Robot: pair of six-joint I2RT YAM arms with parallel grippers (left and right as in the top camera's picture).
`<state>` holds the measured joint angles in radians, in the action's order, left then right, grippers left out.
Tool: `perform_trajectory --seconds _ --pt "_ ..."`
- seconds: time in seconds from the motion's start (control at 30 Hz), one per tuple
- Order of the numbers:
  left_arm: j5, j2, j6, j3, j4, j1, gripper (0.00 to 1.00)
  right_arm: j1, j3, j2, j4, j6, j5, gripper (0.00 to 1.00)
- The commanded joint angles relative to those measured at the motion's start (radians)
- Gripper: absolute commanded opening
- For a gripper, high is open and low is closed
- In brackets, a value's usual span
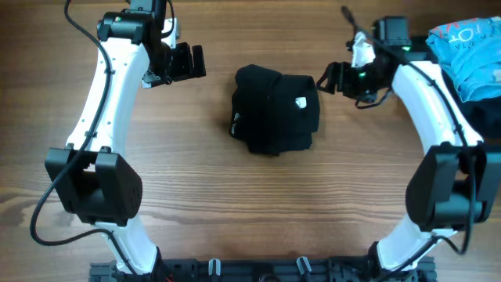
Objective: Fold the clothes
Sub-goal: 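Grasp the folded black shirt bundle with the right gripper and lift it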
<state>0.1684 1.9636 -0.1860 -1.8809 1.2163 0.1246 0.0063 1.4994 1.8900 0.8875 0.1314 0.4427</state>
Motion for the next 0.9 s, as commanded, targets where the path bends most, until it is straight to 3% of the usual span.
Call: perform_trajectory --seconds 0.0,0.47,0.67,0.73,0.8,0.83,0.87 --pt "-0.002 0.008 -0.005 0.008 0.011 0.004 1.00 -0.011 -0.021 0.103 -0.010 -0.083 0.190 0.84" --pt "-0.006 0.008 0.006 0.008 0.015 0.002 1.00 0.031 -0.021 0.320 -0.100 -0.056 0.318 0.81" --pt "-0.006 0.008 0.006 0.008 0.015 0.002 1.00 0.142 -0.021 0.372 -0.176 0.072 0.325 0.61" --pt "-0.006 0.008 0.007 0.008 0.015 0.002 1.00 0.173 -0.021 0.375 -0.214 0.109 0.325 0.44" --pt "-0.006 0.008 0.006 0.008 0.015 0.002 1.00 0.188 -0.021 0.375 -0.247 0.151 0.325 0.14" --pt "-0.006 0.008 0.007 0.008 0.015 0.002 1.00 0.187 -0.020 0.375 -0.250 0.163 0.326 0.05" --pt "-0.006 0.008 0.006 0.008 0.015 0.002 1.00 0.180 -0.019 0.374 -0.250 0.167 0.327 0.04"
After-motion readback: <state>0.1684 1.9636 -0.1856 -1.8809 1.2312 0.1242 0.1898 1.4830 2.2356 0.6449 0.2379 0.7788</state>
